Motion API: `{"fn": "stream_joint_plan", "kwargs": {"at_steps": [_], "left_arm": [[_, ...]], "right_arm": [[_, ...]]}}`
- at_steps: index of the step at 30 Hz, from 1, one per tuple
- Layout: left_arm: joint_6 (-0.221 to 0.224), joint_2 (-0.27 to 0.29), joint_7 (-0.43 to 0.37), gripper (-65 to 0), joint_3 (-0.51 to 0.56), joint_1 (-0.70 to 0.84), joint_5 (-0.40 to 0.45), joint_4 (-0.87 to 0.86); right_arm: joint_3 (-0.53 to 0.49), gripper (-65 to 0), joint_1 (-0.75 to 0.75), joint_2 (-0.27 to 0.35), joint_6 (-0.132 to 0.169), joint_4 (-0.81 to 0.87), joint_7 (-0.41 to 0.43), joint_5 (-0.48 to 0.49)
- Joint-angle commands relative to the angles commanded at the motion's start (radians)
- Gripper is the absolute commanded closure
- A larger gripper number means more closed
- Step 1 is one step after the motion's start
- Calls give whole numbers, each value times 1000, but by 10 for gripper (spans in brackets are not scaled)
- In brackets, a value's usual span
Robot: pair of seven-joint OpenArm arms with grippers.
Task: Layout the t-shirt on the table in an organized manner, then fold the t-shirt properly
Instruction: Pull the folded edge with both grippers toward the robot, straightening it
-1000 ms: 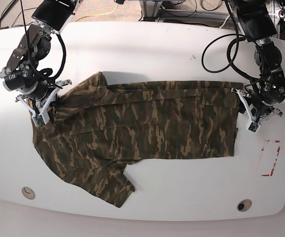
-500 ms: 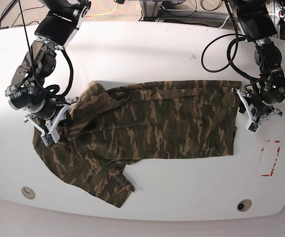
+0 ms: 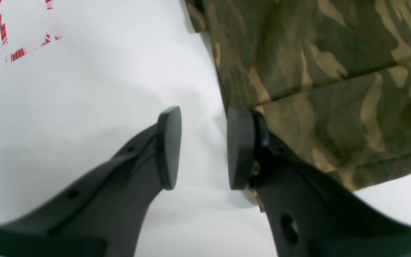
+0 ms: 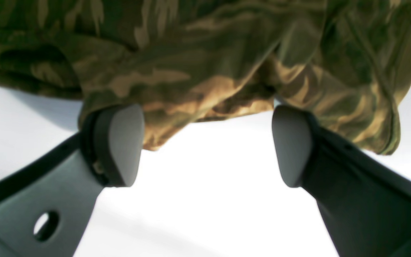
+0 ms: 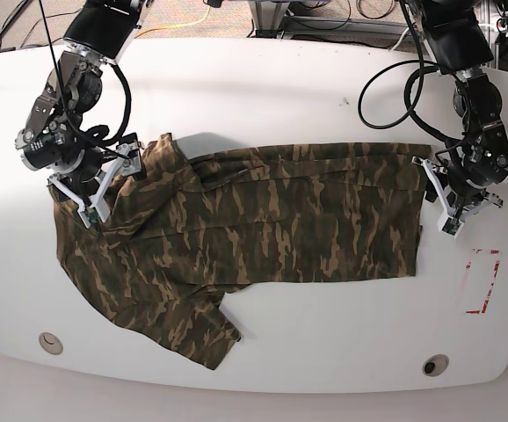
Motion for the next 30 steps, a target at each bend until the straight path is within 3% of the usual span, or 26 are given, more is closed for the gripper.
{"fn": "stream_joint_plan", "kwargs": {"at_steps": [11, 23, 30], "left_arm": [[0, -2, 0, -204, 54, 2, 0, -2], [0, 3, 0, -204, 54, 40, -3, 21], [0, 3, 0, -204, 54, 127, -5, 74]], "right_arm": [[2, -536, -15, 94, 0, -69, 157, -100], [-6, -534, 141, 261, 0, -512, 419, -149], [-6, -533, 204, 324, 0, -667, 482, -149]]}}
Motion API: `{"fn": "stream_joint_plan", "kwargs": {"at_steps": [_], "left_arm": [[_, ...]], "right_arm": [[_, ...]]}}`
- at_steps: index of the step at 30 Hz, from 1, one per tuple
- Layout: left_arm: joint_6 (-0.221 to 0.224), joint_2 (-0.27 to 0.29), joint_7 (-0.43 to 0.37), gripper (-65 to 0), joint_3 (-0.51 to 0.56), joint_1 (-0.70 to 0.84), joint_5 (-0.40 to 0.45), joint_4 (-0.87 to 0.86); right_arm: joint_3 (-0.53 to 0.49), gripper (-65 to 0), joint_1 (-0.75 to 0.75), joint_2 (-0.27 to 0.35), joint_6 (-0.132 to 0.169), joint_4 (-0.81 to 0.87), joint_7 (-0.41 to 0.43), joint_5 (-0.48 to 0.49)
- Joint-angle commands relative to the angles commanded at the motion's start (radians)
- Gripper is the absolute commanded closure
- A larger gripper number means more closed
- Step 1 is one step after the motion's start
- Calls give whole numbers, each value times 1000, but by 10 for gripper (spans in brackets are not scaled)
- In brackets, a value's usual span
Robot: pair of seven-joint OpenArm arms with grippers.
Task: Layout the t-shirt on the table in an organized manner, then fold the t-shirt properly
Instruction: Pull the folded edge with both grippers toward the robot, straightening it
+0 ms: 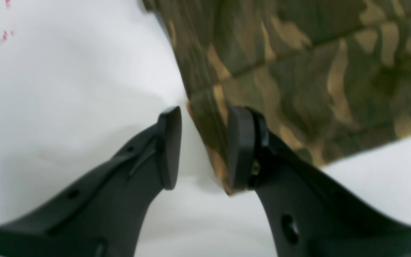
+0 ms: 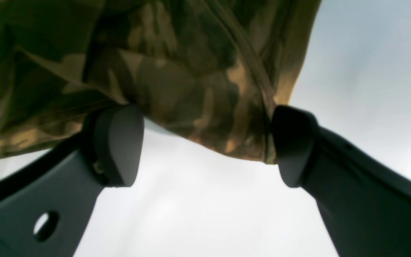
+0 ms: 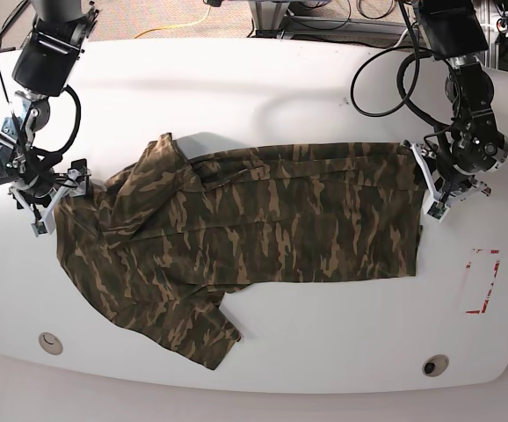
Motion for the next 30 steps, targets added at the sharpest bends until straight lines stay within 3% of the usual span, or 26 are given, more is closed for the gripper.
{"fn": "stream_joint_plan", "kwargs": {"at_steps": [9, 13, 18, 23, 26, 30], "left_arm": [[0, 17, -2, -204, 0, 41, 0, -8], [0, 17, -2, -204, 0, 43, 0, -14], [0, 17, -8, -204, 0, 32, 0, -74], [0, 11, -84, -204, 0, 20, 5, -124], [0, -5, -100, -204, 0, 17, 5, -158], [0, -17, -101, -204, 0, 17, 5, -167]], "right_arm": [[-2, -526, 8, 5, 0, -3, 9, -8], [-2, -442, 8, 0, 0, -5, 9, -8], [-2, -279, 5, -17, 0, -5, 9, -8], [0, -147, 2, -25, 0, -6, 9, -8], [0, -100, -6, -26, 0, -6, 9, -8], [0, -89, -25, -28, 0, -6, 9, -8]]}}
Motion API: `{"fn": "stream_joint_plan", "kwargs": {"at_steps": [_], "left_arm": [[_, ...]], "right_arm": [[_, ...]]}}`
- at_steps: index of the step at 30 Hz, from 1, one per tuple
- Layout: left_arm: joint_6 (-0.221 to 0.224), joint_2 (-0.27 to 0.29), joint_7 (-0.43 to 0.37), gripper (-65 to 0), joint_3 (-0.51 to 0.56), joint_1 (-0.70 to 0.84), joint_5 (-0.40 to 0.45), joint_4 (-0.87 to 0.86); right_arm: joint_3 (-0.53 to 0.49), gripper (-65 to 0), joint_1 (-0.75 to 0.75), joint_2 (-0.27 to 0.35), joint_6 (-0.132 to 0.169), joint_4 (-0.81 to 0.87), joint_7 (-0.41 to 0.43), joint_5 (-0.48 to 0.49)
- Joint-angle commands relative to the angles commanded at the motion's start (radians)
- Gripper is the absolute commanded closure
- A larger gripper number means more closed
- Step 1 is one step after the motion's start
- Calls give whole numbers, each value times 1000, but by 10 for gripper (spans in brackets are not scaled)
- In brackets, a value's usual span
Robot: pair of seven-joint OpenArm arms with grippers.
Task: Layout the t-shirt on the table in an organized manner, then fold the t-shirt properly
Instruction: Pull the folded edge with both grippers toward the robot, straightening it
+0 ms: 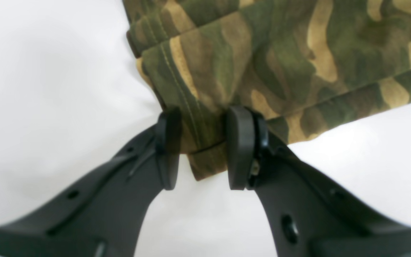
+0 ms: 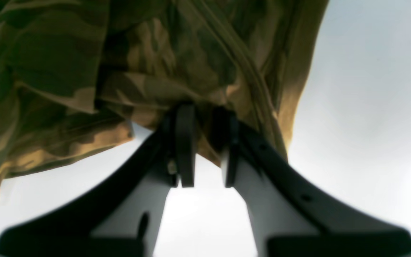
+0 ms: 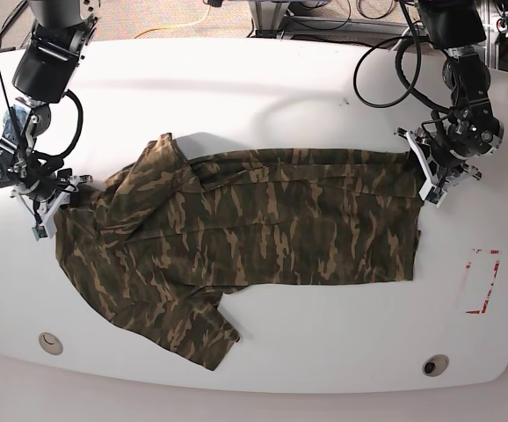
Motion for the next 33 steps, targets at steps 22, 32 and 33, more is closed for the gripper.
{"fn": "stream_joint_plan", "kwargs": {"at_steps": [22, 32, 33], "left_arm": [[0, -58, -6, -204, -5, 5, 0, 0], [0, -64, -6, -204, -5, 5, 0, -2], [0, -64, -6, -204, -5, 5, 0, -2]], "right_arm": [[8, -13, -86, 41, 0, 8, -5, 8], [8, -289, -106, 57, 0, 172, -104, 8], [8, -312, -107, 48, 0, 199, -112, 8]]}}
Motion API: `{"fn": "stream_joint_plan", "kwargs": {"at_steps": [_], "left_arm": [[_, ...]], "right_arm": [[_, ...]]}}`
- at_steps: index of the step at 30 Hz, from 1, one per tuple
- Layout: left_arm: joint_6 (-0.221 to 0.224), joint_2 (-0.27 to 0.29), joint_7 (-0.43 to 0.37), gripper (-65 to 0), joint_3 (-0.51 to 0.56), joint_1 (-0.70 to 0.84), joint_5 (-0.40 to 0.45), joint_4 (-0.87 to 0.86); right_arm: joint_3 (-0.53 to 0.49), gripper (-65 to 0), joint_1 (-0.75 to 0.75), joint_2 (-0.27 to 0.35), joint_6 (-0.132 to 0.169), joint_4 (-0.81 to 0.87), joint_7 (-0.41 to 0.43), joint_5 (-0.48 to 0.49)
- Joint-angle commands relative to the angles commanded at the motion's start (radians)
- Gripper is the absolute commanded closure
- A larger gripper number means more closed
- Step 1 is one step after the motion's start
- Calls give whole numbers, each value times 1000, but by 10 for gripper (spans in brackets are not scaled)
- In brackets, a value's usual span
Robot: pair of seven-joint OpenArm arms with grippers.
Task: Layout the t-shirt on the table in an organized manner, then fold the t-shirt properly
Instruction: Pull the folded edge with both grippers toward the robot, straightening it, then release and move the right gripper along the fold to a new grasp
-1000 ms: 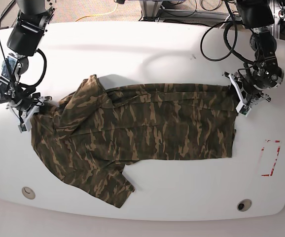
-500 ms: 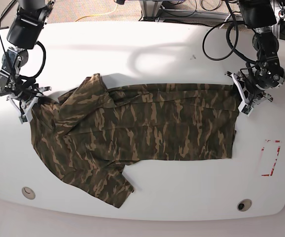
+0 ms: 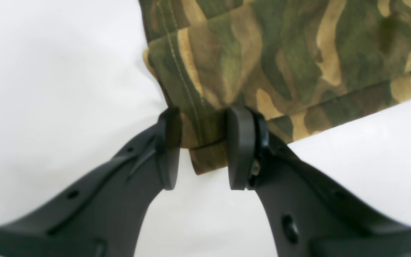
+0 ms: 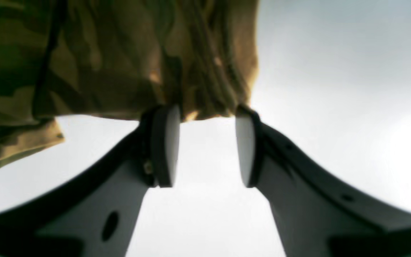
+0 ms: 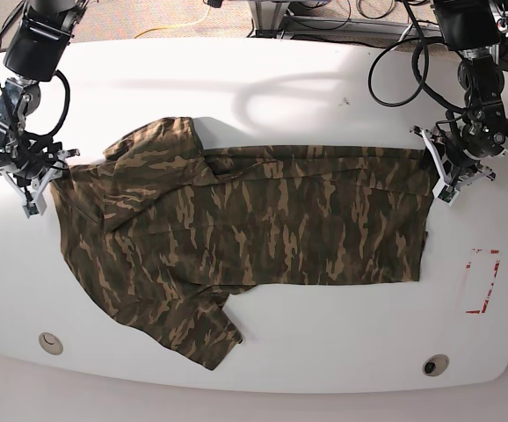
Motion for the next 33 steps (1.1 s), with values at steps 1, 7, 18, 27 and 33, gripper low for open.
{"fn": "stream_joint_plan", "kwargs": {"at_steps": [1, 7, 18, 27, 33], "left_arm": [[0, 0, 0, -204, 0, 0, 0, 0], [0, 0, 0, -204, 0, 0, 0, 0], [0, -2, 0, -204, 0, 2, 0, 0], [0, -3, 0, -204, -2, 9, 0, 3], [0, -3, 0, -204, -2, 11, 0, 3]], "right_arm": [[0, -331, 0, -8, 0, 26, -6, -3], [0, -417, 5, -14, 0, 61, -11, -9], [-5, -445, 72, -8, 0, -190, 127, -9], [-6, -320, 91, 17, 0, -313, 198, -3], [-6, -43, 84, 20, 0, -313, 196, -2]]}}
